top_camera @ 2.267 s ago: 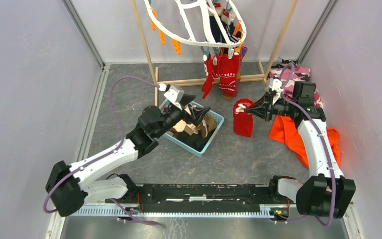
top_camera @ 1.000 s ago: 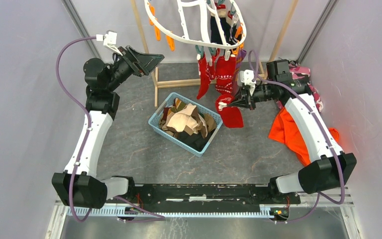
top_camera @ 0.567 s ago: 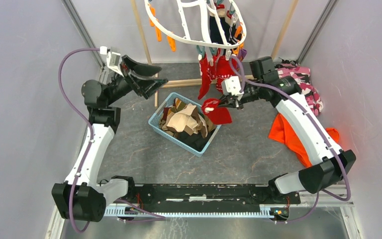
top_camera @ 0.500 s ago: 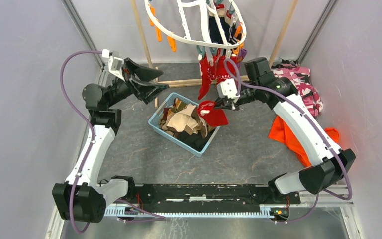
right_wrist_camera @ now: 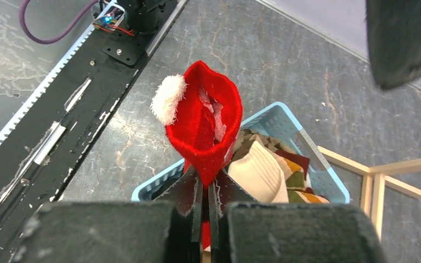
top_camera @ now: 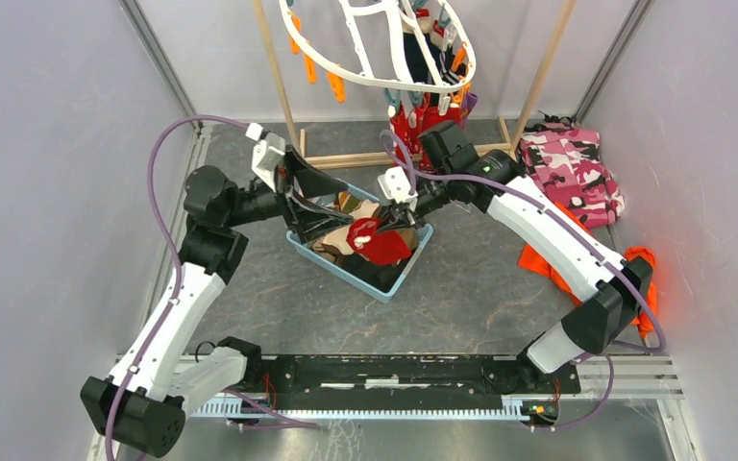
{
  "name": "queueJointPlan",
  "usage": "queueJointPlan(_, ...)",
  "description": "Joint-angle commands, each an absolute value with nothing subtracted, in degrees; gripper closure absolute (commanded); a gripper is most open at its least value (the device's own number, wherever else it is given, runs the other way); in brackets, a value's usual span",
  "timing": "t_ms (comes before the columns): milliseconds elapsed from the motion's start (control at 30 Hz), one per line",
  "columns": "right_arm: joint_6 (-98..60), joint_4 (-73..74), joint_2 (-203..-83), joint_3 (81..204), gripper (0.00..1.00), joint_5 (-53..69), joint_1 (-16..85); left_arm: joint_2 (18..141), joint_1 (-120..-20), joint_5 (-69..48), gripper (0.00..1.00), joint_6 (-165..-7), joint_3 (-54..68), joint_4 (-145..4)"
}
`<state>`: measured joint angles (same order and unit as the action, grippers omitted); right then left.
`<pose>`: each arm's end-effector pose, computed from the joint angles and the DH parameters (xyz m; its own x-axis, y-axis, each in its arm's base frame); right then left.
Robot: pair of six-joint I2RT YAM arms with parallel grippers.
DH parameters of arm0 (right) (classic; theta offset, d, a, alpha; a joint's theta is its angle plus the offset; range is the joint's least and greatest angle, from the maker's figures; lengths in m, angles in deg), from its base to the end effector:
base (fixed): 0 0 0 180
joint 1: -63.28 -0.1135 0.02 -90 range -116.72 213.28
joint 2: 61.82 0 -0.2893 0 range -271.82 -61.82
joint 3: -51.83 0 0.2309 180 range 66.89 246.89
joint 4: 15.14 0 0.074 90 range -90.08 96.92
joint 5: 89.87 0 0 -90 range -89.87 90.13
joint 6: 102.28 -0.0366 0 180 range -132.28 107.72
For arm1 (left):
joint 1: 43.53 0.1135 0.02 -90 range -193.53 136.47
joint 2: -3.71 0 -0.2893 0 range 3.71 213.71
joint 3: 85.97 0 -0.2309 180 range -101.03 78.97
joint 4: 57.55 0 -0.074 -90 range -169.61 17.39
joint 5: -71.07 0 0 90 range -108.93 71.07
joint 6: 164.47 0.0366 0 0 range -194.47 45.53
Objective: Clip the socks to the hanger
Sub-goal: Open the clamp at the hanger.
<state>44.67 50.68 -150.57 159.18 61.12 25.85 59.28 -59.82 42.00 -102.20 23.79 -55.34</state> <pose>0.2147 0.2046 0.4090 0.3246 -0.2635 -0.9084 -0.9065 -0.3608 -0.2192 0.1519 -0.0777 0.4372 -0.1903 -0.1799 -0.9651 0.9609 0.1673 -0.2206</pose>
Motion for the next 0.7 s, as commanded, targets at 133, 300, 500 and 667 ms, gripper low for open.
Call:
queueJointPlan(133, 45.28, 53.93, -151.2, 162.69, 1.0, 60.95, 23.15, 59.6, -63.64, 35.45, 0.1, -85.15, 20.24, -76.39)
queueJointPlan(300, 45.38, 54.15, -151.47, 163.22, 1.0, 60.77, 22.78, 61.83, -65.85, 35.7, 0.14, -83.62, 18.77, -78.55)
queueJointPlan(500, 45.38, 54.06, -151.01, 162.61, 1.0, 60.26, 22.76, 62.08, -67.55, 37.32, 0.23, -83.64, 18.67, -79.92)
queueJointPlan(667, 45.13, 53.84, -150.94, 162.42, 1.0, 60.16, 22.8, 62.46, -68.1, 38.11, 0.37, -84.14, 18.81, -79.91)
